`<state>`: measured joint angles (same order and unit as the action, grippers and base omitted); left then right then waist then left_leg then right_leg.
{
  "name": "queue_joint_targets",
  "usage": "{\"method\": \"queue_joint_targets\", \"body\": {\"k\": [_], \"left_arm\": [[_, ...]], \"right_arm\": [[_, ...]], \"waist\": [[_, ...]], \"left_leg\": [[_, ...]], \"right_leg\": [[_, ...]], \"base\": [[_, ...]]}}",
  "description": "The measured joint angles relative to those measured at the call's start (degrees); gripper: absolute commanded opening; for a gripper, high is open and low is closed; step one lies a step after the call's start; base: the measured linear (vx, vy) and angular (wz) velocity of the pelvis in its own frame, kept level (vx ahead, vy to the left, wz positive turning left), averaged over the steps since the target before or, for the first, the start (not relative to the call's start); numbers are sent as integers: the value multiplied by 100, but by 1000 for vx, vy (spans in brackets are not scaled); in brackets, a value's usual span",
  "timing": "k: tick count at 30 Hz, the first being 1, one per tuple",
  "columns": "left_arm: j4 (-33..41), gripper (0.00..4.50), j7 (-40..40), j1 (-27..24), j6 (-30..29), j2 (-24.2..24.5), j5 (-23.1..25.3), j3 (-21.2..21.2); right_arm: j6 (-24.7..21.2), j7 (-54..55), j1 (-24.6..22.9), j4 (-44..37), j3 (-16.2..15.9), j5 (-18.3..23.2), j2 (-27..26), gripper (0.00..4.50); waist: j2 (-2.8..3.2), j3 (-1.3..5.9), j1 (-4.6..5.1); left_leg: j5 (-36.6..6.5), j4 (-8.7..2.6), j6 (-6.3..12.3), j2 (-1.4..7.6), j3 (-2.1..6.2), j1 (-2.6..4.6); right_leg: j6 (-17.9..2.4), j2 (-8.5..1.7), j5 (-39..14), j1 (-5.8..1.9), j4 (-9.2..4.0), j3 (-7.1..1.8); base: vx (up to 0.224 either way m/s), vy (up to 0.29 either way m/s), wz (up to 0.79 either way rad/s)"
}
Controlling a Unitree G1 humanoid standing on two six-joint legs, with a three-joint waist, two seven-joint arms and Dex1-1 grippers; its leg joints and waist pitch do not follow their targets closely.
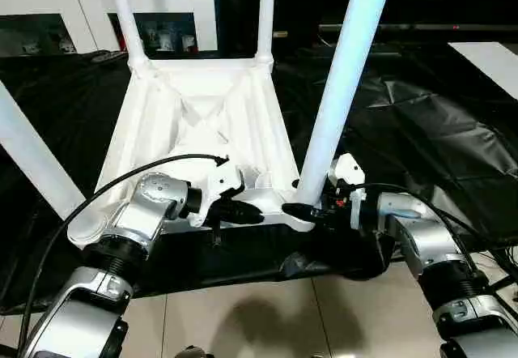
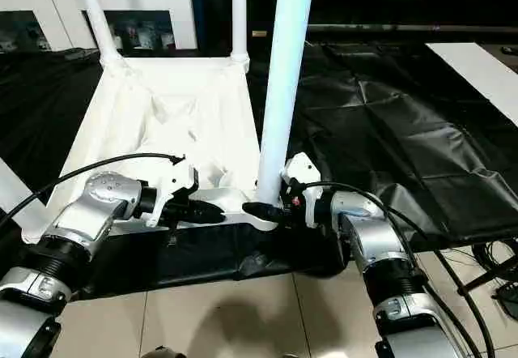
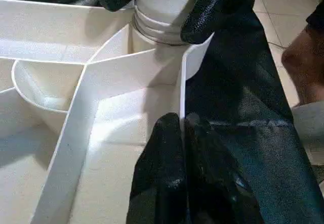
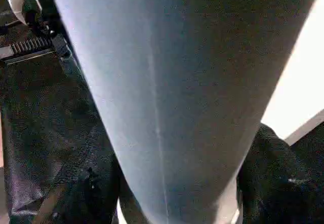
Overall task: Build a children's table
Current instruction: Rotate leg to tighten
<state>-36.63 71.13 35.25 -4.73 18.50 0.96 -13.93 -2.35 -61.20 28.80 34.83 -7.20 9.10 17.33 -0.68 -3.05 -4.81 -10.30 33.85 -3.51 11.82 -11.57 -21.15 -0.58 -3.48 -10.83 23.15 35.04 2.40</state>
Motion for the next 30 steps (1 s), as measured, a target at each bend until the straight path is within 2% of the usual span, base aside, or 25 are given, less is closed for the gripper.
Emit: {"method": "queue_joint_targets", "body": {"k": [2,5,13,17,20,22,25,28,30], "left_arm": [[-54,0,-273,28,17,-104,66,2],[-351,0,-962,225,16,-444,233,4],[-1118,0,-2442,730,-44,-1217,551,10],[-1273,0,-2831,832,-85,-1400,600,16],[-1283,0,-2847,835,-58,-1415,627,18],[-1313,0,-2833,835,7,-1413,629,18],[-1324,0,-2729,832,98,-1339,621,18],[-1301,0,-2358,803,186,-1167,535,26],[-1238,0,-2094,748,262,-1034,489,34]], "right_arm": [[0,311,1,105,107,0,-76,261],[-2,1205,86,377,456,-9,-333,261],[-6,3587,353,736,914,-255,-1035,261],[26,4332,540,955,1028,-324,-1253,261],[106,4361,542,976,1033,-361,-1263,261],[165,4309,527,980,1033,-395,-1256,324],[190,3859,491,943,1027,-392,-1171,331],[214,3106,405,816,744,-415,-797,369],[317,2662,355,758,543,-455,-605,369]], "waist": [[-2,0,7],[-4,2,45],[2,6,111],[6,10,126],[5,11,125],[8,12,122],[7,12,136],[6,10,136],[2,8,145]], "left_leg": [[-7,2,-13,-1,0,6],[-15,7,-26,-5,0,12],[-14,6,-28,-8,3,13],[-14,5,-27,-9,4,12],[-14,5,-26,-9,4,12],[-14,5,-25,-10,4,11],[-14,2,-26,-9,5,11],[-14,-3,-26,-8,7,10],[-14,-6,-26,-6,7,8]], "right_leg": [[0,-1,1,-5,3,-3],[0,-3,1,-9,4,-7],[0,-4,3,-20,7,-6],[2,-5,2,-22,3,-5],[3,-5,1,-26,-2,-6],[3,-7,1,-25,-2,-4],[3,-5,1,-22,0,-3],[3,-3,1,-18,1,-1],[3,-1,1,-14,2,1]], "base": [[0,0,0],[0,0,0],[0,0,0],[0,0,0],[0,0,0],[0,0,0],[0,0,0],[0,0,0],[0,0,0]]}}
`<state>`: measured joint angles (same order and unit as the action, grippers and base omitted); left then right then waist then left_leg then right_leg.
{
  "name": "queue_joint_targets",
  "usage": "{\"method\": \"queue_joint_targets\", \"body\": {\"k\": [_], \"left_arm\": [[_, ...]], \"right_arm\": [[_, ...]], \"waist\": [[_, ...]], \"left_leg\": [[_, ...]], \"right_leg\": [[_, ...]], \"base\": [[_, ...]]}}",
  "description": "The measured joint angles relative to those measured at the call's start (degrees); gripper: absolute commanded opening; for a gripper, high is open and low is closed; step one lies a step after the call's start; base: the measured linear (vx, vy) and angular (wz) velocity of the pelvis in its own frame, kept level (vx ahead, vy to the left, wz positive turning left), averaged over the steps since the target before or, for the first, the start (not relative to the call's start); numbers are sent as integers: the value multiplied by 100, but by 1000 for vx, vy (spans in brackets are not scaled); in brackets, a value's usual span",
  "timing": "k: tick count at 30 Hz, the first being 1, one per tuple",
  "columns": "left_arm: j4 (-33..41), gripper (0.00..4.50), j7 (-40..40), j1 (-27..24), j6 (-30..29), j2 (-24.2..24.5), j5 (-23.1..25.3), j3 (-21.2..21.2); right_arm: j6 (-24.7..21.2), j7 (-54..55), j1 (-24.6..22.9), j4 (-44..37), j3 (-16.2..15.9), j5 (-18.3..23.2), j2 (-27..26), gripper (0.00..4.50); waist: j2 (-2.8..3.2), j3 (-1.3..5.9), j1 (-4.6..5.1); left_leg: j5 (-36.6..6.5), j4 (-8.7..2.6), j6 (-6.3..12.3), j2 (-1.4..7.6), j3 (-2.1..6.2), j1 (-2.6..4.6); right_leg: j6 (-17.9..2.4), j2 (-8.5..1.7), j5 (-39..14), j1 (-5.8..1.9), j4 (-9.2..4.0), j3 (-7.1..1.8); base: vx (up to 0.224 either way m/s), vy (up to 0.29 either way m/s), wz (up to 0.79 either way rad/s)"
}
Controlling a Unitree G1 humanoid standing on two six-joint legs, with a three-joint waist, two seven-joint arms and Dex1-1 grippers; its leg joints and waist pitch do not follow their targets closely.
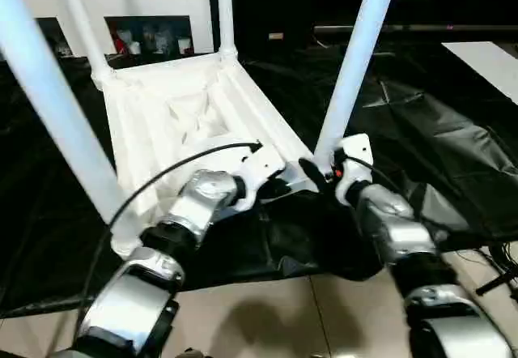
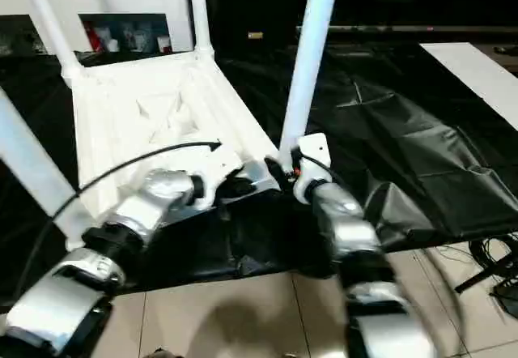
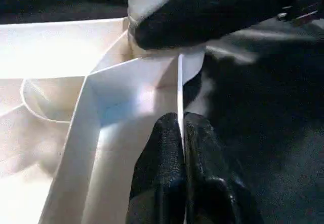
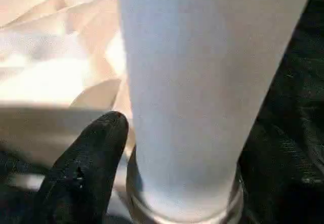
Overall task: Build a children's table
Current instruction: Rotate leg to tighten
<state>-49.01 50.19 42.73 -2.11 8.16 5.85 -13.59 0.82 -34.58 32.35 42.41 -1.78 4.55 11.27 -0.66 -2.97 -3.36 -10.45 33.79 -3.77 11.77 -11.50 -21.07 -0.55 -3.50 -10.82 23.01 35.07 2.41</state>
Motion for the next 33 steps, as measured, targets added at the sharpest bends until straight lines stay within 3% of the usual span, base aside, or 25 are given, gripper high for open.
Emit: {"method": "queue_joint_targets", "body": {"k": [5,11,18,20,33], "left_arm": [[510,0,1181,-361,48,550,-289,25],[882,0,2004,-561,-155,846,-485,-9],[915,0,2081,-584,-171,877,-504,-13],[967,0,2094,-611,-200,895,-515,-13],[1336,0,2334,-797,-461,1016,-601,-13]], "right_arm": [[31,-1711,-388,-705,-335,199,675,369],[-89,-2695,-508,-1104,-605,423,885,369],[-139,-2769,-552,-1104,-612,455,911,369],[-161,-2800,-550,-1104,-611,470,910,336],[-546,-3139,-550,-1189,-607,632,985,260]], "waist": [[2,0,-10],[-6,-5,-53],[-7,-5,-50],[-9,-6,-44],[-11,-7,-32]], "left_leg": [[0,-2,1,2,0,-3],[-1,9,2,2,-5,-10],[-1,6,2,2,-5,-11],[-1,7,2,2,-5,-11],[7,6,15,3,-5,-12]], "right_leg": [[6,1,-5,4,-1,0],[5,-3,-5,3,-4,-2],[6,-2,-5,6,-4,-1],[6,-2,-5,5,-4,-2],[8,-2,-8,7,-3,-1]], "base": [[0,0,0],[0,0,0],[0,0,0],[0,0,0],[0,0,0]]}}
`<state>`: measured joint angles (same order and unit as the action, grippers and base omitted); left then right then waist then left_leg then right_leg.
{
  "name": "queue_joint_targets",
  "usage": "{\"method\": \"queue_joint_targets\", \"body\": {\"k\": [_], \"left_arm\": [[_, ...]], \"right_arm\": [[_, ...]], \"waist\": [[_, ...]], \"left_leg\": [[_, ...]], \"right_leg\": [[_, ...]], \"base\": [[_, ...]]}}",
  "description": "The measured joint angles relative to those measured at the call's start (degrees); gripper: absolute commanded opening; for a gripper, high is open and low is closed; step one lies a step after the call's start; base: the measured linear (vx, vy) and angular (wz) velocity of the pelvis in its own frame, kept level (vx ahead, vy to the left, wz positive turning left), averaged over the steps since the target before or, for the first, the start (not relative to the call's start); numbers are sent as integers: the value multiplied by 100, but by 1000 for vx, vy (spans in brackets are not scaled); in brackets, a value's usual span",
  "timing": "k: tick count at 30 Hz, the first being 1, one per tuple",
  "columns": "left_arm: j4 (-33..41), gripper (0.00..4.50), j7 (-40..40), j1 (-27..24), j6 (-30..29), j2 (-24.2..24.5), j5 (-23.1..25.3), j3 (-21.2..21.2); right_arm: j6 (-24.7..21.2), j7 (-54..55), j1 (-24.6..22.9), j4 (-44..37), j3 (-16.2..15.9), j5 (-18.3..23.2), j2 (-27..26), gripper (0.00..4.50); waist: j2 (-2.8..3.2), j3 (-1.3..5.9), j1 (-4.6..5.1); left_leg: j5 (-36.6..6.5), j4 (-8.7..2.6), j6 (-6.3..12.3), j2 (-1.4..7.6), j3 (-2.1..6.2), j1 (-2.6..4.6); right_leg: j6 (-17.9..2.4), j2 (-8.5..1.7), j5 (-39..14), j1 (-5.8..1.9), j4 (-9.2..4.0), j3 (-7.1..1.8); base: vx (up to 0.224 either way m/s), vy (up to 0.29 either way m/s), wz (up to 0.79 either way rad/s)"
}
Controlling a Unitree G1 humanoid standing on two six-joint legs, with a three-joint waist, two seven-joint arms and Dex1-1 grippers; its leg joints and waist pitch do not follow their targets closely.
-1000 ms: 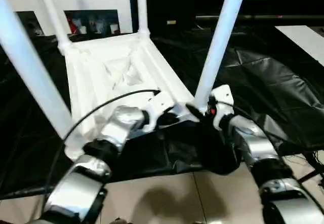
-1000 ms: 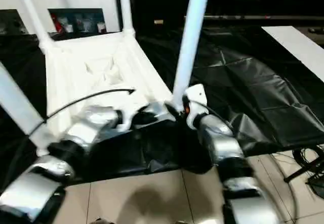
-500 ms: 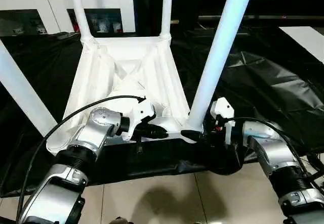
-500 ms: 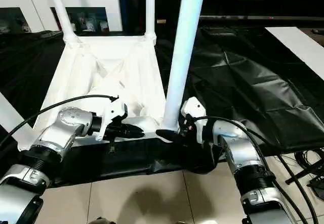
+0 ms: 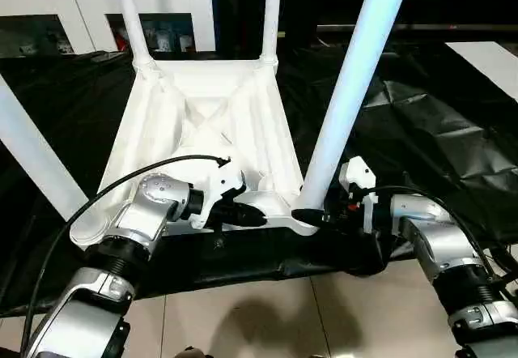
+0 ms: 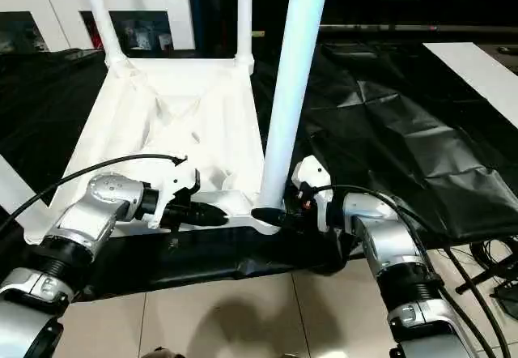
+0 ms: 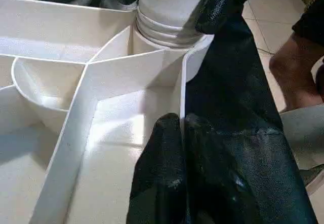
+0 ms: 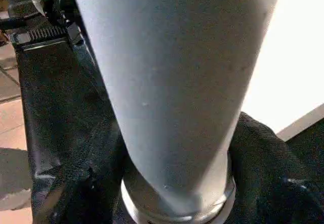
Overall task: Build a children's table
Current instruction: Rotate leg to tighten
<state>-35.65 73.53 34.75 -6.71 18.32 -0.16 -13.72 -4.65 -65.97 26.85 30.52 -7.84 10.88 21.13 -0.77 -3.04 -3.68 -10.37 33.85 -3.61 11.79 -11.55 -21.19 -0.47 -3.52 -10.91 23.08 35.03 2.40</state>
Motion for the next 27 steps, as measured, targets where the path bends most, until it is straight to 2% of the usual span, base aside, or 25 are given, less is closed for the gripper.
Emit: {"method": "queue_joint_targets", "body": {"k": [7,16,19,22,25,26,27], "left_arm": [[37,0,-200,-19,-26,-30,16,1],[-961,0,-2264,616,84,-1007,489,20],[-1147,0,-2843,736,69,-1278,588,22],[-1302,0,-3188,837,71,-1447,662,42],[-1305,0,-3191,842,86,-1447,662,43],[-1305,0,-3158,841,93,-1438,662,45],[-1305,0,-3116,841,98,-1426,662,50]], "right_arm": [[-27,202,-6,33,70,-5,-74,250],[-39,2830,356,813,738,-260,-872,249],[-34,3705,491,964,875,-345,-1133,249],[12,4309,639,1131,972,-444,-1336,249],[45,4347,649,1139,987,-449,-1369,249],[46,4302,646,1134,1005,-425,-1370,305],[49,4231,631,1126,1031,-413,-1370,305]], "waist": [[0,0,10],[-15,2,55],[-10,5,61],[-6,8,63],[-5,9,60],[-5,9,61],[-5,9,63]], "left_leg": [[8,2,13,0,0,1],[3,9,-4,-5,0,12],[3,8,-5,-5,0,12],[3,7,-4,-6,1,11],[3,2,-3,-6,0,10],[3,2,-2,-6,1,10],[3,2,-2,-5,1,10]], "right_leg": [[-1,0,0,0,3,-1],[0,-2,12,-6,6,-6],[-6,-2,17,-7,6,-7],[-6,-2,16,-7,3,-7],[-4,-2,15,-6,-1,-6],[-4,-1,15,-6,-1,-6],[-4,-1,15,-5,0,-6]], "base": [[0,0,0],[0,0,0],[0,0,0],[0,0,0],[0,0,0],[0,0,0],[0,0,0]]}}
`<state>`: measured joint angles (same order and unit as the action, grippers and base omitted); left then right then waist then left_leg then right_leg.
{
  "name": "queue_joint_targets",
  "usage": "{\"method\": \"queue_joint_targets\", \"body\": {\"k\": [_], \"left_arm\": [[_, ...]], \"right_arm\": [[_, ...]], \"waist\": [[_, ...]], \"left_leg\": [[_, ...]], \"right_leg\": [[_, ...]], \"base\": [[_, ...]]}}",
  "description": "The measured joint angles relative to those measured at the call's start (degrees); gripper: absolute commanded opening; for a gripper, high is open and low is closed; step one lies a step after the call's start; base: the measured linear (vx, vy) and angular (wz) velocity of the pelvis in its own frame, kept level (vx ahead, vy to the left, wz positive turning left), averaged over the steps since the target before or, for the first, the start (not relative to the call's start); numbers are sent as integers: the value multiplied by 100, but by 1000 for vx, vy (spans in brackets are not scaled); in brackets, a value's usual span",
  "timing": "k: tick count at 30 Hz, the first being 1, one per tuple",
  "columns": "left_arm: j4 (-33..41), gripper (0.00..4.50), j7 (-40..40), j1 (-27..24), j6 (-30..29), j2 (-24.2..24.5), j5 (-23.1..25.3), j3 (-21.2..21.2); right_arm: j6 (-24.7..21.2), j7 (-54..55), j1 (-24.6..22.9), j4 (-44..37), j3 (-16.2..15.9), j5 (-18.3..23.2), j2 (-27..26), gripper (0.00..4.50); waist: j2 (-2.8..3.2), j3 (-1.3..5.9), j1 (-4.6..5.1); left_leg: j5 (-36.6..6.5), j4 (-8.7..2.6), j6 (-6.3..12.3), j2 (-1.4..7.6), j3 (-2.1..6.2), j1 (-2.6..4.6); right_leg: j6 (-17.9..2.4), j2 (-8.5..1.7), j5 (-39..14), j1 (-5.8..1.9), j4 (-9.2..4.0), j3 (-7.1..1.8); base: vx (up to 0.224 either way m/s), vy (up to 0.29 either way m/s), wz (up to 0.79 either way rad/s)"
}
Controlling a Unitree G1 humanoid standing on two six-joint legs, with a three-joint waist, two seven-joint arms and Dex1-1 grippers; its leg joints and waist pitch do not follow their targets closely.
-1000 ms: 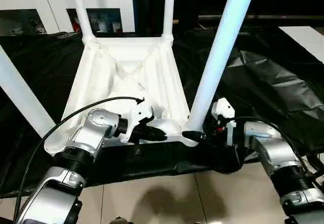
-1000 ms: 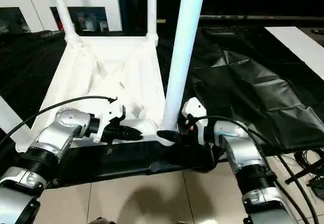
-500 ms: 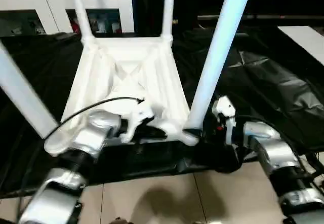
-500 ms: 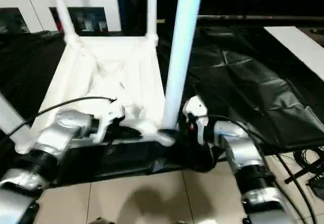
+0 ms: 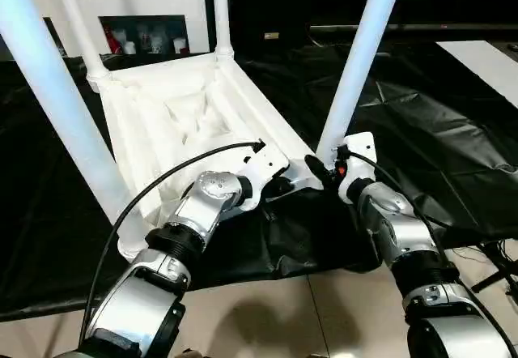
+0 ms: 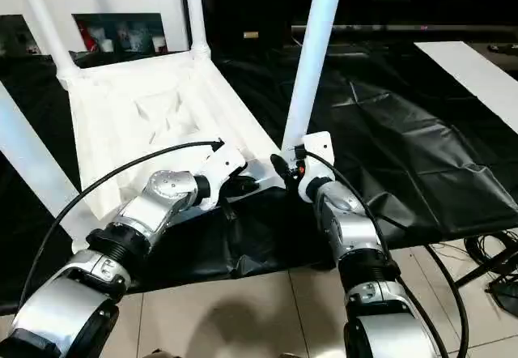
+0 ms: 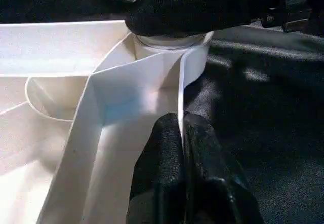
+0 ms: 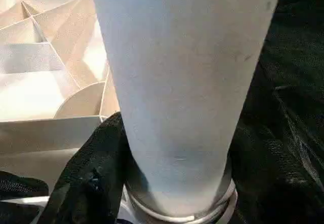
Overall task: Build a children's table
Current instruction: Rotate leg to tighten
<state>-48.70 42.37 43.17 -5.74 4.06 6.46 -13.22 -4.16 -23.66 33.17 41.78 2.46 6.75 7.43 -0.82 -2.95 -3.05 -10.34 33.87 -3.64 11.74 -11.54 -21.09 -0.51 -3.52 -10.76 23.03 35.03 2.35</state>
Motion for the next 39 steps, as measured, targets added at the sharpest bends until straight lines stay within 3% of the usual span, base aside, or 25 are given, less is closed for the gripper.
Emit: {"method": "queue_joint_targets", "body": {"k": [6,10,14,18,28,39], "left_arm": [[1,0,426,-19,124,194,-44,4],[231,0,1189,-177,170,547,-224,-12],[520,0,1900,-371,163,880,-381,-12],[884,0,2522,-549,-7,1091,-510,-79],[1057,0,2733,-650,-125,1249,-593,-69],[1127,0,2718,-672,-240,1254,-619,-71]], "right_arm": [[-15,-984,-171,-180,-86,110,294,360],[-17,-2186,-383,-533,-471,140,860,360],[-34,-2895,-433,-724,-587,198,1035,360],[-72,-3425,-440,-814,-804,238,1139,360],[-86,-3687,-446,-845,-907,249,1189,270],[-138,-3669,-497,-903,-901,281,1188,248]], "waist": [[-8,-4,-3],[-9,-5,-11],[-11,-6,-5],[-13,-8,-67],[-25,-13,-47],[-37,-14,-45]], "left_leg": [[0,-1,-1,2,2,0],[0,-2,0,3,2,0],[0,-2,0,6,2,-2],[0,-1,1,6,-1,-12],[-1,-3,1,8,-5,-9],[0,-2,3,7,-5,-9]], "right_leg": [[0,1,0,0,2,2],[1,2,0,1,1,4],[0,4,0,4,3,4],[-2,1,-3,5,-3,6],[1,0,-6,6,-1,7],[1,0,-6,5,-1,5]], "base": [[0,0,0],[0,0,0],[0,0,0],[0,0,0],[0,0,0],[0,0,0]]}}
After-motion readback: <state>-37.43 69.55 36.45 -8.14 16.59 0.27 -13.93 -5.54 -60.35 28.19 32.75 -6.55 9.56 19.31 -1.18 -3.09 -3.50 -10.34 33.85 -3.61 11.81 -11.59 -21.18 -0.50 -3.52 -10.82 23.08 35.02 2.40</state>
